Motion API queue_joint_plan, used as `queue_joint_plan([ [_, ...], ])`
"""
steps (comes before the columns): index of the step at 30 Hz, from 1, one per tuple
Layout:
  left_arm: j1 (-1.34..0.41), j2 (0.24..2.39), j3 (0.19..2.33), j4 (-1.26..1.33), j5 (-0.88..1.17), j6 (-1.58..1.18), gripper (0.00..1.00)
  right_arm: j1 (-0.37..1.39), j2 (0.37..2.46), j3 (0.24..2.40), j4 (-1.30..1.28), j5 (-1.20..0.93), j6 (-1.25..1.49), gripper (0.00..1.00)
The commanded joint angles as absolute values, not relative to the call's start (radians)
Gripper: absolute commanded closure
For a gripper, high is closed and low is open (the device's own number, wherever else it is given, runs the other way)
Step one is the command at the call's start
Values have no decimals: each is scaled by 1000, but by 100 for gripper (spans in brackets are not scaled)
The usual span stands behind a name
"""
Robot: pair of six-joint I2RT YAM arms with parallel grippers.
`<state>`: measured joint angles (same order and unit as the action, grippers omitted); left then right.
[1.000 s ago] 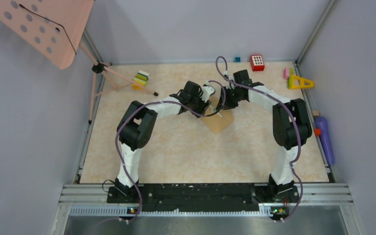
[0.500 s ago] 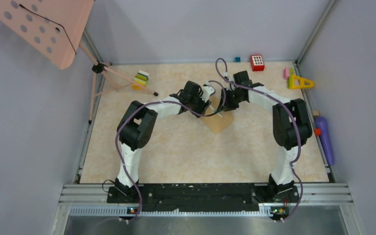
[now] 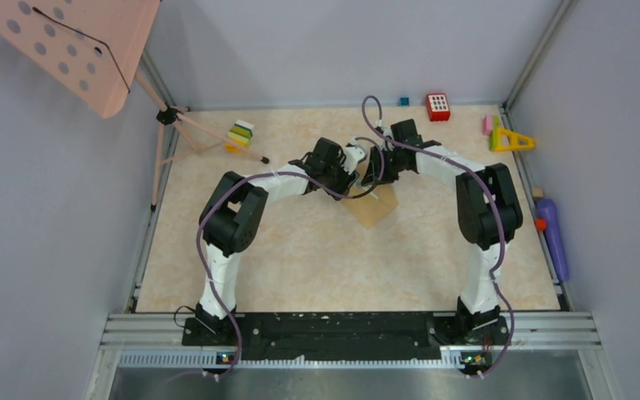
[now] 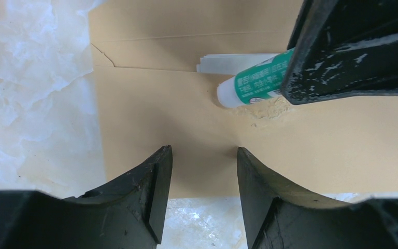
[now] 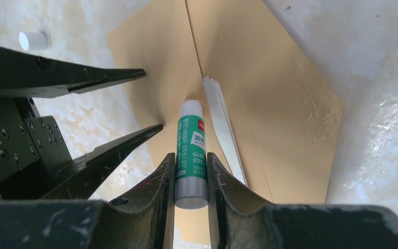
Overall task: Place the letter into the envelope and seal it
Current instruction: Paint the envelope at the center of the board.
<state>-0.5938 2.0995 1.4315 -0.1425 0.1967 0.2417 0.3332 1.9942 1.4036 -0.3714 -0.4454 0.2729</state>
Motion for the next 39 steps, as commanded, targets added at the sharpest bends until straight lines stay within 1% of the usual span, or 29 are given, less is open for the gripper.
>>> queue_joint_plan([
  [1, -598, 2152, 1427, -209, 170, 271, 46, 350, 2040, 1437, -320, -396, 304, 100],
  [13, -597, 2156, 1434, -214, 164, 268, 46, 354, 2063, 1446, -273, -389, 332, 100],
  [27, -597, 2163, 1443, -219, 156, 262, 46, 346, 1902, 1380, -412, -401, 219, 100],
  [33, -597, 2163, 1444, -219, 157, 262, 46, 345, 1869, 1351, -444, -397, 190, 100],
  [39, -598, 2163, 1444, -220, 156, 263, 46, 346, 1886, 1339, -422, -394, 197, 100],
])
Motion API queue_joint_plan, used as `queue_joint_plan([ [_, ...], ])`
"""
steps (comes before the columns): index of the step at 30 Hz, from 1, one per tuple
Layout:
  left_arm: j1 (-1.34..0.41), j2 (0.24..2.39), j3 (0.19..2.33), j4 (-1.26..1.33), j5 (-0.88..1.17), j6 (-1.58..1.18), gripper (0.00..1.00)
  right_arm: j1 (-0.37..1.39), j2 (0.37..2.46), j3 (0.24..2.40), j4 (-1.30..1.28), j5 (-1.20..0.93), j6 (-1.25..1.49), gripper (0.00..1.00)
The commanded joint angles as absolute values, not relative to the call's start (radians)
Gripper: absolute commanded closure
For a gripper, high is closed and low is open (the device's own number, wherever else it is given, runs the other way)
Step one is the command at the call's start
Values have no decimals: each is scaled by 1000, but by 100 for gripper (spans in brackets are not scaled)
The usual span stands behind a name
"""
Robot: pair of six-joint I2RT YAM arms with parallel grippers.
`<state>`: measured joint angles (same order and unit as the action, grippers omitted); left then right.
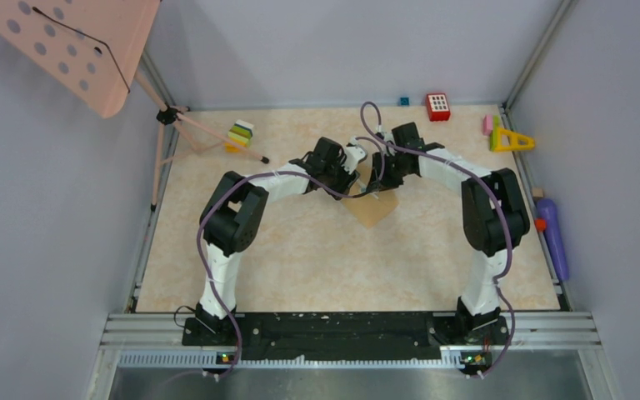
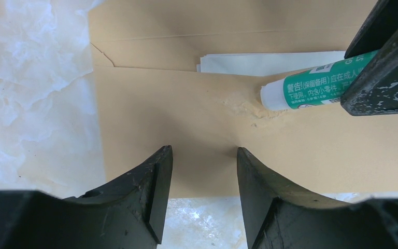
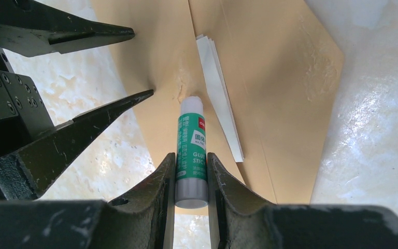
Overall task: Place the letter into the envelope and seal it
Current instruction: Paint the envelope at the center of the board.
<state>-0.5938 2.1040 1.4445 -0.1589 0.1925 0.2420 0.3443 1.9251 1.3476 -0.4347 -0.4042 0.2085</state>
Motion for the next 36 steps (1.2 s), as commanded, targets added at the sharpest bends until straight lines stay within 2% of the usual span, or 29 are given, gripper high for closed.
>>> queue_joint_plan([
  [1, -597, 2163, 1444, -219, 156, 264, 46, 347, 1895, 1340, -417, -394, 201, 100],
  [23, -598, 2163, 1445, -224, 161, 267, 47, 382, 2057, 1436, -271, -387, 321, 100],
  [33, -596, 2174, 1462, -239, 150, 263, 47, 359, 1974, 1392, -332, -354, 260, 100],
  [36, -597, 2194, 1486, -268, 138, 257, 50, 349, 1942, 1387, -342, -329, 241, 100],
])
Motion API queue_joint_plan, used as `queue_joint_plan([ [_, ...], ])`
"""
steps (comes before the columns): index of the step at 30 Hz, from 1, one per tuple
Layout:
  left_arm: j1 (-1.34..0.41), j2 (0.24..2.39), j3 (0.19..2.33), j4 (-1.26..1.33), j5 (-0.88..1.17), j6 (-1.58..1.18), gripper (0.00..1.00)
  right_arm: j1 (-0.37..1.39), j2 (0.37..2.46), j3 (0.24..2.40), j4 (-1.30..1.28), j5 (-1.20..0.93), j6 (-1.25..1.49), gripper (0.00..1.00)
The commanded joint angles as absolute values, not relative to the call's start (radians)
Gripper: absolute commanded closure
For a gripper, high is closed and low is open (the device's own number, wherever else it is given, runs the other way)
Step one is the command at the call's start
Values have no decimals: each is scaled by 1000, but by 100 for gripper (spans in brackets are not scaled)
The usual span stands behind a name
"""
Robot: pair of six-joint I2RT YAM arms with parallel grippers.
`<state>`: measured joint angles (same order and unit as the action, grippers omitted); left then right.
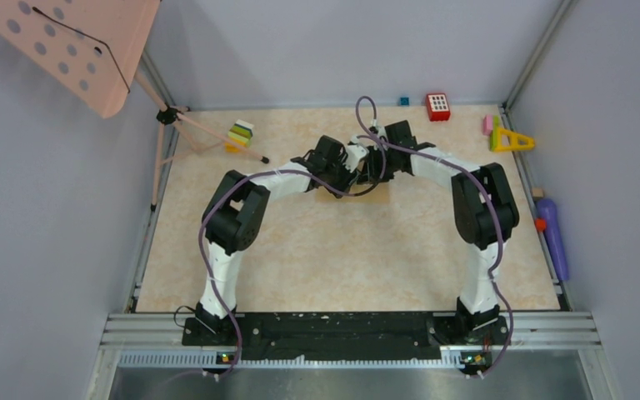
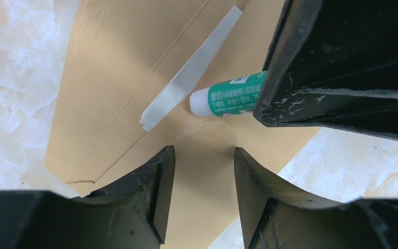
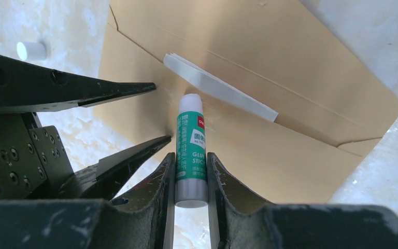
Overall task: Place the letter into the envelope and seal it
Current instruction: Paint the envelope at the center of the board.
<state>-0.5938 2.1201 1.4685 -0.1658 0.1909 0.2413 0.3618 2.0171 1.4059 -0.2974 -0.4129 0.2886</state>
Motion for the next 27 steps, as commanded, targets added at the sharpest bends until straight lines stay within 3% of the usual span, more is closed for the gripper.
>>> queue_joint_plan([
  [1, -596, 2197, 1494, -275, 137, 256, 51, 345, 1938, 1386, -344, -322, 237, 100],
  [27, -596, 2193, 1488, -266, 124, 240, 55, 286, 1893, 1404, -449, -281, 163, 100],
])
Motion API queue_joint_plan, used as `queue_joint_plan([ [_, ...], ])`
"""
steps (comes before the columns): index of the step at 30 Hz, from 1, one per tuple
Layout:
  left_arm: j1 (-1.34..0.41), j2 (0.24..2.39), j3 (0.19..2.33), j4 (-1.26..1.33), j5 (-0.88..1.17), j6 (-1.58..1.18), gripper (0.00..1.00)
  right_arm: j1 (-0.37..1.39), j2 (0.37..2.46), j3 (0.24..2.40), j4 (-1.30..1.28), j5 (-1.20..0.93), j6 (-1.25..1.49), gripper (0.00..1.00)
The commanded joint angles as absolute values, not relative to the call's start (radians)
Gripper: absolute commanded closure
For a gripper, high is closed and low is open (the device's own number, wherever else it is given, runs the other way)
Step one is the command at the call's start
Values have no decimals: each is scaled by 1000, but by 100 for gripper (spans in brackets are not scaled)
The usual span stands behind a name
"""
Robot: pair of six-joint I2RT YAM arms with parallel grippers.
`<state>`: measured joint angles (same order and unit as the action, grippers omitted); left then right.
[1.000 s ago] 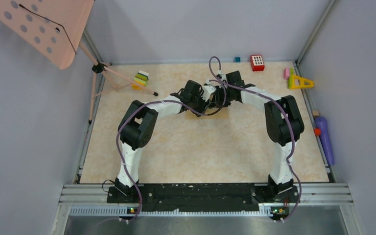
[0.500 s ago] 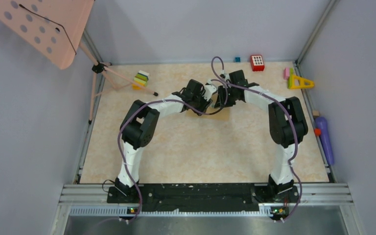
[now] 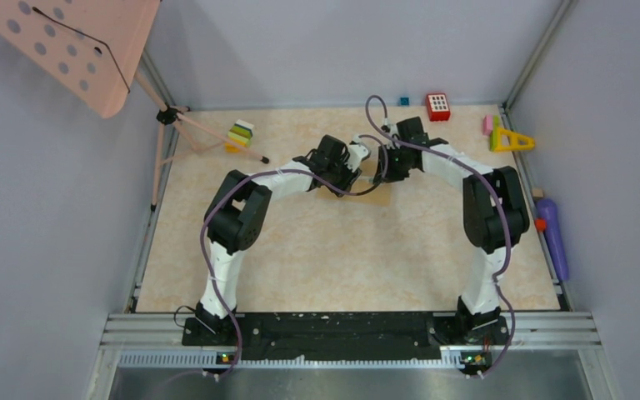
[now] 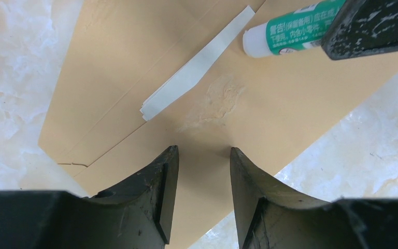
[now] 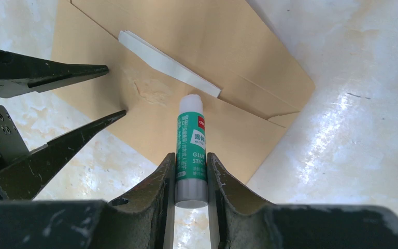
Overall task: Place the letter into the envelope and seal it
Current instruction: Paint the envelope at the center of the board.
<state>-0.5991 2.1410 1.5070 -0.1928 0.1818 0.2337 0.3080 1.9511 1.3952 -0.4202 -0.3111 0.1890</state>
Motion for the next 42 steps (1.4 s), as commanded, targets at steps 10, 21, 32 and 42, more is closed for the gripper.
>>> queue_joint_plan([
  [10, -595, 2191, 1484, -264, 137, 247, 55, 325, 1934, 1425, -364, -454, 230, 100],
  [21, -597, 2190, 1483, -263, 134, 248, 55, 363, 2020, 1456, -323, -398, 277, 100],
  [32, -597, 2193, 1484, -262, 127, 245, 56, 355, 1989, 1441, -347, -304, 241, 100],
  [42, -596, 2193, 1486, -262, 126, 242, 57, 325, 1959, 1450, -407, -284, 192, 100],
])
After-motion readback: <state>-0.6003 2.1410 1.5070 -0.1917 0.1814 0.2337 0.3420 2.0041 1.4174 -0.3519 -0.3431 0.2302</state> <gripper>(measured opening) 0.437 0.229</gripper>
